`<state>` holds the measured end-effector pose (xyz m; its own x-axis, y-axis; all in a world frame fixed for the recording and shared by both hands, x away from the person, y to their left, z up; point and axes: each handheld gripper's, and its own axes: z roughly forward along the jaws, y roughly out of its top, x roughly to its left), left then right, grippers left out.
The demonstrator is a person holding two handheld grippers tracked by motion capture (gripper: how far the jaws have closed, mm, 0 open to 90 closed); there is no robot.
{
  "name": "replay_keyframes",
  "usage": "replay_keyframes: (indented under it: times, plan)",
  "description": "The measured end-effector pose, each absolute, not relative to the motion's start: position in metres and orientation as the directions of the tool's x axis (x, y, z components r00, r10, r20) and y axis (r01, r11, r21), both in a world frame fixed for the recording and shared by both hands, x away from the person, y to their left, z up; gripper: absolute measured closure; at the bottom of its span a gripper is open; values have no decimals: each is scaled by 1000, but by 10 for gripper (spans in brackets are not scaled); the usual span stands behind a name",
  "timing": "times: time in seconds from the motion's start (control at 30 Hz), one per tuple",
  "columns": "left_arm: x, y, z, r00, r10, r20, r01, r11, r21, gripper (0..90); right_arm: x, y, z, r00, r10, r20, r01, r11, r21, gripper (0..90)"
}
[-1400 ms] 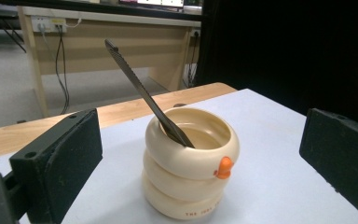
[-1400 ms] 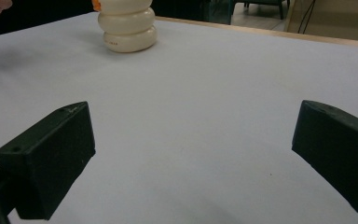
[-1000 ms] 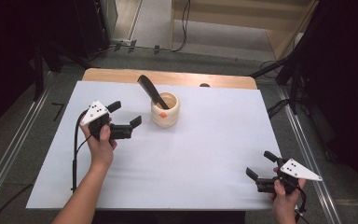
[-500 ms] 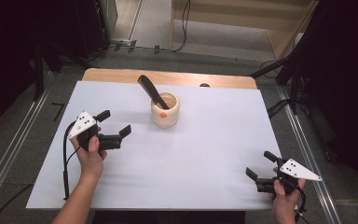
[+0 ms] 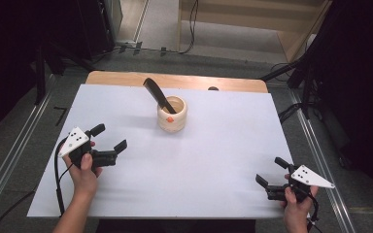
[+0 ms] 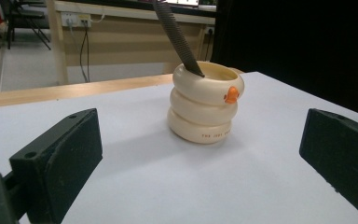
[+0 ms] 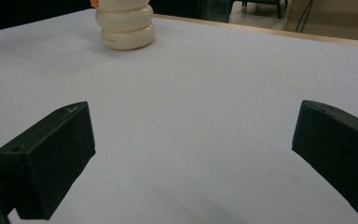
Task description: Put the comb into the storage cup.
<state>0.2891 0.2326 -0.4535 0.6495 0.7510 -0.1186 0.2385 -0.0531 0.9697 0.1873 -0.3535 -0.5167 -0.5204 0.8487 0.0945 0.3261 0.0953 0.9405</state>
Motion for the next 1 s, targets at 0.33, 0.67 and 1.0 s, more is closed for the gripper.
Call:
replay_keyframes:
  times: [0.33, 0.67, 1.0]
  plan:
    - [275, 247, -464, 635, 763, -120, 249, -56, 967, 0, 187, -353, -517, -518, 850, 94, 326, 95, 940, 0]
    - [247, 263, -476, 616, 778, -118, 271, -69, 960, 0, 189, -355, -517, -520, 849, 93, 318, 92, 944, 0]
    - [216, 282, -478, 613, 787, -71, 256, -112, 960, 0, 191, -355, -518, -502, 859, 100, 335, 87, 938, 0]
